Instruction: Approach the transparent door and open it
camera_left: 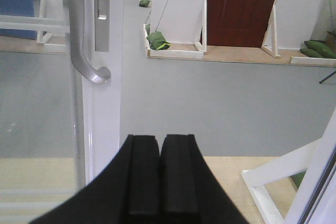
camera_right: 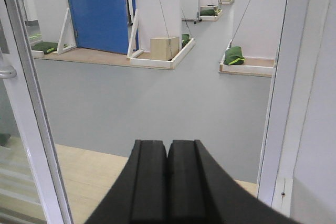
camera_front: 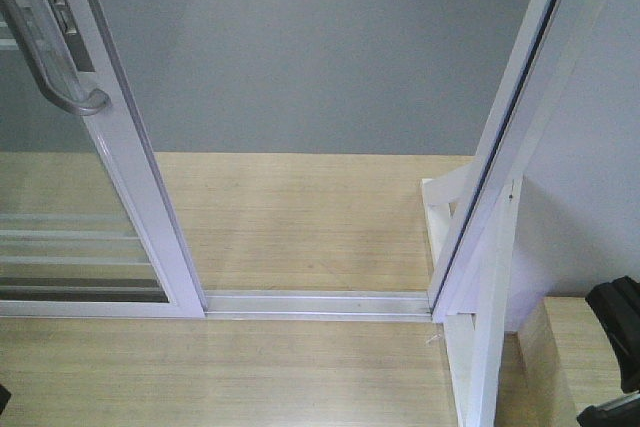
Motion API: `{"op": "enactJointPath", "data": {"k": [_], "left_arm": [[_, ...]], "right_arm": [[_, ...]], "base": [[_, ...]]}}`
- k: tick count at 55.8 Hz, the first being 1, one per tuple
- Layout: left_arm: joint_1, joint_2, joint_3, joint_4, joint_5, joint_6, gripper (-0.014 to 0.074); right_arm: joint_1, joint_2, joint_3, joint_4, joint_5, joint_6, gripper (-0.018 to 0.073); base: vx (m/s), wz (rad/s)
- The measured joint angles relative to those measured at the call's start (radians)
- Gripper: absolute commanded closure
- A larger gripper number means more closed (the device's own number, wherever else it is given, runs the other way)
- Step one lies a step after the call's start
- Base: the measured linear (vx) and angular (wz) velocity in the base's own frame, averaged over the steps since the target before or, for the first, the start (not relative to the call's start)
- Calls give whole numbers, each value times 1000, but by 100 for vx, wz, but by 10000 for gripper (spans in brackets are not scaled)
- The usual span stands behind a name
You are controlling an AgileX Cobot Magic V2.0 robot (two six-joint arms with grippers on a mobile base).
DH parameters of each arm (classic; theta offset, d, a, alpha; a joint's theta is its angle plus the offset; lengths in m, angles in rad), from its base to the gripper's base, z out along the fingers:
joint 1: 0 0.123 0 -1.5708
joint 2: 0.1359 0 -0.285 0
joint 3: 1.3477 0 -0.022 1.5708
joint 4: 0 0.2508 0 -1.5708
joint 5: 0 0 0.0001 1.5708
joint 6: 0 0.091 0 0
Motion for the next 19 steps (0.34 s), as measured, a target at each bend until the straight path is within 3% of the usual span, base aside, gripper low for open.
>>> {"op": "enactJointPath", "data": {"k": [19], "left_arm": [[0, 0, 0, 0, 0, 0, 599]], "right_arm": [[0, 0, 0, 0, 0, 0, 561]], "base": [[0, 0]]}}
